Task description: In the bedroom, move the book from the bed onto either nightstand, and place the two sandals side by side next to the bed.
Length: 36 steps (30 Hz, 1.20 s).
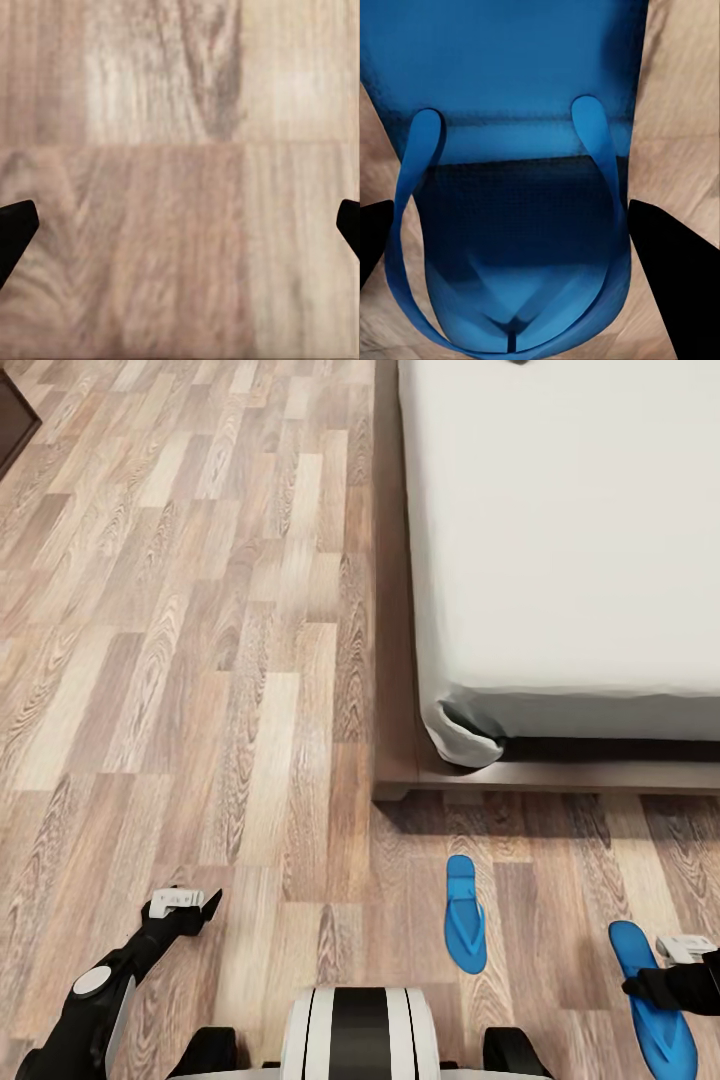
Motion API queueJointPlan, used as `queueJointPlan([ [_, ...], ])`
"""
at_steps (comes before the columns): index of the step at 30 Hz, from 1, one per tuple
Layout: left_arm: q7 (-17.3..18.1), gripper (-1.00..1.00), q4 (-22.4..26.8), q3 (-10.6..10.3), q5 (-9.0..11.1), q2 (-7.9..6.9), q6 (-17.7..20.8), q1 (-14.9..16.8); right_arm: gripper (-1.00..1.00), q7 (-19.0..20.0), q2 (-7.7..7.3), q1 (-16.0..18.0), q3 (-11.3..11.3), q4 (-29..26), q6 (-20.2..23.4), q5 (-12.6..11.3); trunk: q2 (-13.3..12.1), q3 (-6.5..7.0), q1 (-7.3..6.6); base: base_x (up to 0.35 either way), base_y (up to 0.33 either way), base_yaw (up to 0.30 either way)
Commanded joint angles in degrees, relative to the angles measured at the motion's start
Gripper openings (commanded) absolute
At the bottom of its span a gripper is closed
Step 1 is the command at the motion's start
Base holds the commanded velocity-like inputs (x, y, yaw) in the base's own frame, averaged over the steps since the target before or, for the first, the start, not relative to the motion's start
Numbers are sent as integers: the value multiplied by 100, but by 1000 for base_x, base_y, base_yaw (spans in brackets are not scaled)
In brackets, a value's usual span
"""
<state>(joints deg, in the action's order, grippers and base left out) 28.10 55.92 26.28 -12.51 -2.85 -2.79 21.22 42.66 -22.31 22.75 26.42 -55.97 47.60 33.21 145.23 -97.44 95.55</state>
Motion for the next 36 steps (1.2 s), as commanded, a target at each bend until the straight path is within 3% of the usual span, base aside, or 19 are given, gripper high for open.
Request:
queueJointPlan([
  [1, 32, 100, -2, 18, -59, 4, -29, 5, -100, 58, 3, 2, 12, -8, 13, 63, 1, -3, -1, 0, 319, 0],
  [8, 37, 100, -2, 12, -59, 9, -28, 5, -100, -2, 8, 23, 4, 32, -38, 62, 1, -3, -1, 0, 268, 0],
  [13, 37, 100, -2, 9, -59, 12, -30, 5, -100, -29, 11, 386, 3, 116, -116, 62, 1, -3, -1, 0, 31, 0],
  [18, 38, 100, -2, 9, -59, 12, -32, 5, -100, -58, 11, 452, 3, 163, -905, 46, 1, -3, -1, 0, 3, 0],
  [22, 38, 100, -4, 9, -59, 12, -29, 5, -100, -419, 24, 458, 3, 238, -1239, -139, 1, -3, -1, 0, 0, 0],
  [25, 38, 100, -3, 10, -54, 12, -32, 5, -100, -750, 174, 459, 3, 372, -1318, -289, 1, -3, -1, 0, 0, 0],
  [28, 48, 100, 40, 9, -42, 12, -33, 5, -100, -1086, 400, 459, 3, 405, -1781, -318, 1, -3, -1, 0, 0, 0],
  [31, 147, 100, 481, -18, 2, 24, 11, 5, -100, -1156, 466, 459, 8, 418, -1991, -323, 1, -3, -1, 0, 0, 0],
  [32, 222, 100, 867, -36, 87, 54, 131, 5, -100, -1168, 476, 459, 10, 427, -2030, -328, 1, -3, -1, 0, 0, 0],
  [36, 312, 100, 2238, -202, 582, 309, 1028, 5, -100, -1179, 482, 459, 19, 492, -2069, -338, 1, -3, -1, 0, 0, 0],
])
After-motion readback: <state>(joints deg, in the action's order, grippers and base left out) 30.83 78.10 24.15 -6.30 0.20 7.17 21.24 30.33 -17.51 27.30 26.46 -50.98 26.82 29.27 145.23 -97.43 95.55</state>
